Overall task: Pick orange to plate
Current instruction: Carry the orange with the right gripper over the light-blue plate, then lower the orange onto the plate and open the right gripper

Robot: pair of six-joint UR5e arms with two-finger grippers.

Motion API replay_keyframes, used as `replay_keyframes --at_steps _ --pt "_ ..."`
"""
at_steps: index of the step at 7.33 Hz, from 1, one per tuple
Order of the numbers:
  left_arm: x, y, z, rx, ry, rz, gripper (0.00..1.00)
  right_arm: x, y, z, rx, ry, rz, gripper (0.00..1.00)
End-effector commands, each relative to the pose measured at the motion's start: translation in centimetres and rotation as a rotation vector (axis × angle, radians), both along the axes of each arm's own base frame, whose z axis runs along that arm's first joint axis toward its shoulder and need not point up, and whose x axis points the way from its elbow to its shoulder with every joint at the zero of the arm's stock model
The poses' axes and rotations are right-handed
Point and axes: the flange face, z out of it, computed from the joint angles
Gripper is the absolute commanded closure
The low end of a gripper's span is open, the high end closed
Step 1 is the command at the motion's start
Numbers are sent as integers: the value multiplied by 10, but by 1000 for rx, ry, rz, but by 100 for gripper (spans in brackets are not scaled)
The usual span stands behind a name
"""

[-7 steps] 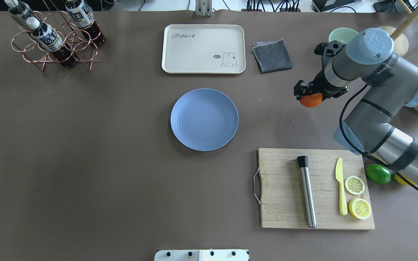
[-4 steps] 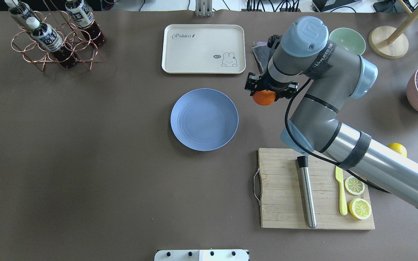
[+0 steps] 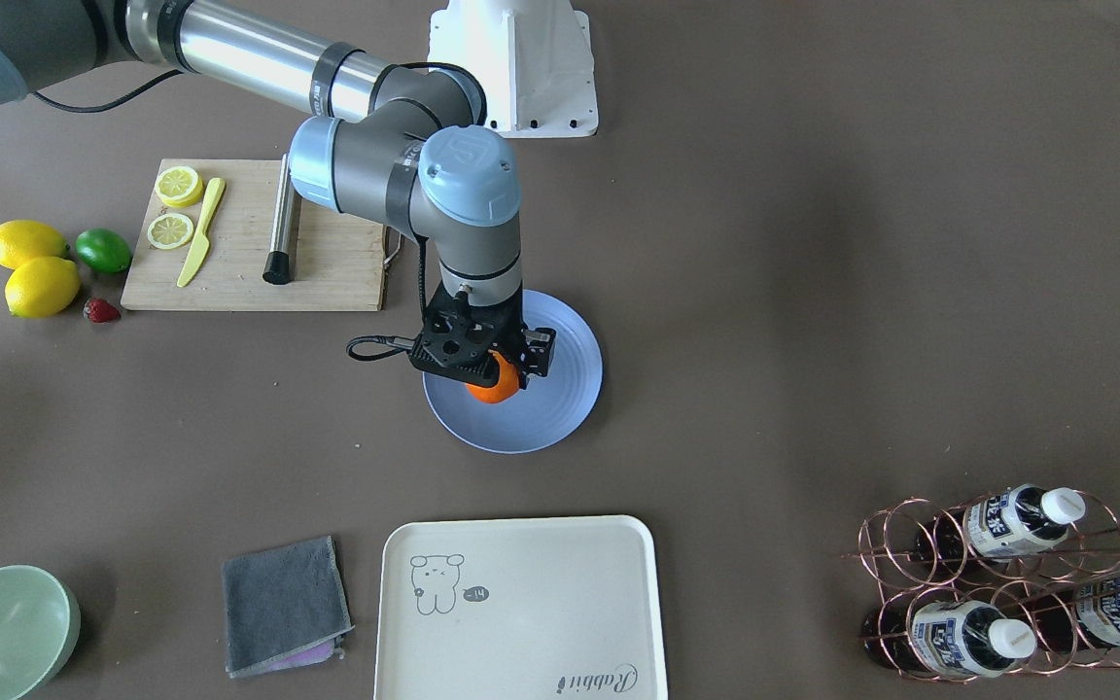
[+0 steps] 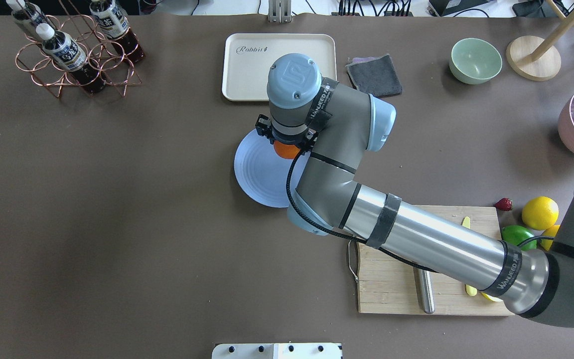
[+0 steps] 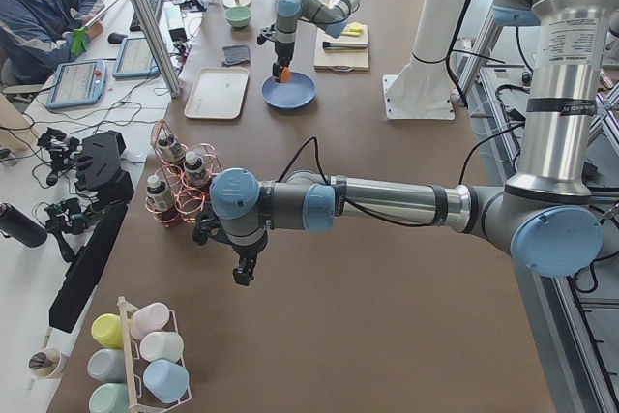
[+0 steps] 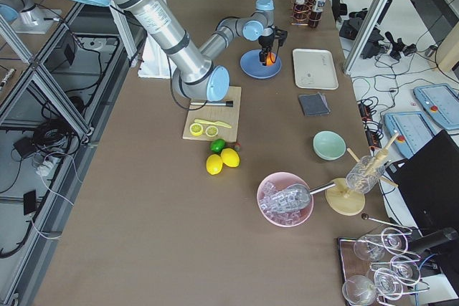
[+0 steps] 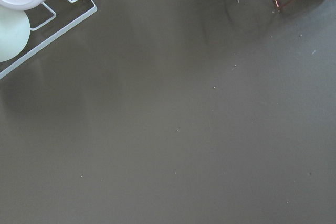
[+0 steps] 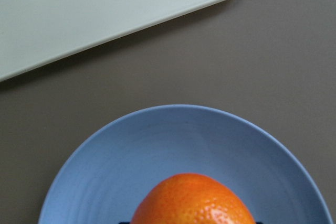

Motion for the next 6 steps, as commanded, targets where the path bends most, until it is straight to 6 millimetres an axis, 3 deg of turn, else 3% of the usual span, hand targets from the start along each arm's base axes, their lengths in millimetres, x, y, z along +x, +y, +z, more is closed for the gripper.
replay_keyframes --at_steps 1,3,6 --pt "0 6 0 0 1 0 2 -40 17 -12 -8 30 5 100" --pt "0 6 0 3 0 1 2 -52 21 6 -1 72 -5 100" --pt "0 12 4 -5 1 1 2 -48 19 12 16 132 -59 100"
